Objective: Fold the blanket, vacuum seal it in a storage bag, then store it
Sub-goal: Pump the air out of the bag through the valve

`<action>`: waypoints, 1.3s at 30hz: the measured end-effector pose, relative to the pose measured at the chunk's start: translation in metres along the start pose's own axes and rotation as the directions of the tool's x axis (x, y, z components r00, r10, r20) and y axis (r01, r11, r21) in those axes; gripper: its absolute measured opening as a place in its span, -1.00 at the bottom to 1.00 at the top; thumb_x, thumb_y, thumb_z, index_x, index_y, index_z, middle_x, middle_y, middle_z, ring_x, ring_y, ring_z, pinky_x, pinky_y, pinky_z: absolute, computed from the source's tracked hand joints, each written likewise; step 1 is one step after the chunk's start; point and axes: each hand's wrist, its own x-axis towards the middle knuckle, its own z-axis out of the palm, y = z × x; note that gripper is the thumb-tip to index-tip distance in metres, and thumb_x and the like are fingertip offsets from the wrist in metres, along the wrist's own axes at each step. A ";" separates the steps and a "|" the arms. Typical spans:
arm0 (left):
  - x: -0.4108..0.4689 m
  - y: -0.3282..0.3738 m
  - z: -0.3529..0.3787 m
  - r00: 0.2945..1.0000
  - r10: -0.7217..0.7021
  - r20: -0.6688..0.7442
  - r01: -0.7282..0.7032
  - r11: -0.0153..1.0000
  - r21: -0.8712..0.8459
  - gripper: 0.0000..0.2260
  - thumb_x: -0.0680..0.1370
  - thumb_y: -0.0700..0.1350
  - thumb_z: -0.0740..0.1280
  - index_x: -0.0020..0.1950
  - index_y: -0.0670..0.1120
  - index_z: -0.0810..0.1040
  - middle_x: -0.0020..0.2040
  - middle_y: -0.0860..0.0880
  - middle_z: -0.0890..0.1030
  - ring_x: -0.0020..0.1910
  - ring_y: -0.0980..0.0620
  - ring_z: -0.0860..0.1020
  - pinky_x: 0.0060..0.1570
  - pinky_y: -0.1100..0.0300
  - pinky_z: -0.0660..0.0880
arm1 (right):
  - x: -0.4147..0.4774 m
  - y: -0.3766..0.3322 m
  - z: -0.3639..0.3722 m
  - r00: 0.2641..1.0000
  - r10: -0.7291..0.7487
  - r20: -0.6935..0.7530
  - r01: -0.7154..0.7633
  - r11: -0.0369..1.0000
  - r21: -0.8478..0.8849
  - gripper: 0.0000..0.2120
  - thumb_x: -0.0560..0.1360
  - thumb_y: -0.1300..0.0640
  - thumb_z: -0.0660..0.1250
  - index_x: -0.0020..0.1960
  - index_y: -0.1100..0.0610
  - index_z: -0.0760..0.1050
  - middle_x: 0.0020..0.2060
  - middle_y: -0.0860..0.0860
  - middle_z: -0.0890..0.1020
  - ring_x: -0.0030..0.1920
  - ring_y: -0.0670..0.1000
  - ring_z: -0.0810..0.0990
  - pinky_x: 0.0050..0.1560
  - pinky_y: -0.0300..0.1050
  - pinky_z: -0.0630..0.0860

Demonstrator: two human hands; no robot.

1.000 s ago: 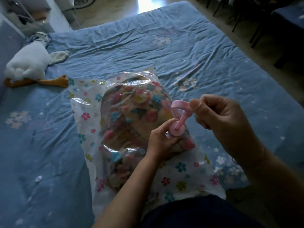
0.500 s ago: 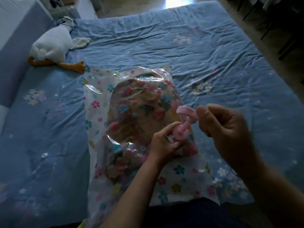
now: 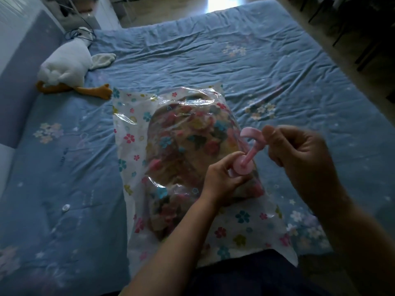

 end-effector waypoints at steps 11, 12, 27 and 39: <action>0.001 -0.002 -0.006 1.000 0.029 0.007 -0.029 0.999 0.026 -0.48 0.35 -0.10 0.58 0.28 -0.06 0.57 0.14 0.01 0.67 0.12 0.10 0.63 0.14 0.11 0.56 | 0.006 0.000 0.004 1.000 -0.013 -0.026 0.009 0.990 -0.144 -0.54 0.54 -0.01 0.31 -0.44 0.23 0.42 -0.59 -0.07 0.34 -0.53 -0.17 0.28 -0.49 -0.32 0.21; 0.001 -0.002 -0.005 1.000 0.024 0.008 -0.024 0.999 0.030 -0.47 0.34 -0.11 0.59 0.29 -0.05 0.57 0.15 0.01 0.67 0.13 0.10 0.63 0.15 0.09 0.56 | 0.005 -0.005 0.002 0.998 -0.043 -0.034 0.040 0.995 -0.094 -0.51 0.54 -0.03 0.30 -0.42 0.31 0.41 -0.57 -0.02 0.33 -0.51 -0.15 0.27 -0.49 -0.29 0.21; -0.004 -0.003 -0.003 0.999 0.035 0.012 -0.035 0.999 0.029 -0.52 0.36 -0.10 0.58 0.25 -0.03 0.59 0.12 0.05 0.67 0.11 0.13 0.62 0.12 0.06 0.57 | -0.002 -0.001 -0.002 1.000 0.002 -0.005 -0.002 1.000 -0.028 -0.48 0.47 -0.15 0.28 -0.37 0.30 0.47 -0.54 -0.01 0.38 -0.50 -0.09 0.28 -0.48 -0.23 0.23; -0.004 0.000 -0.001 0.999 0.035 0.003 -0.036 0.999 0.023 -0.54 0.35 -0.16 0.58 0.23 -0.06 0.60 0.09 0.10 0.66 0.07 0.15 0.63 0.11 0.16 0.56 | 0.000 -0.017 -0.008 1.000 -0.005 0.003 0.005 1.000 0.023 -0.60 0.55 0.00 0.28 -0.41 0.15 0.49 -0.60 -0.12 0.39 -0.53 -0.17 0.28 -0.46 -0.32 0.24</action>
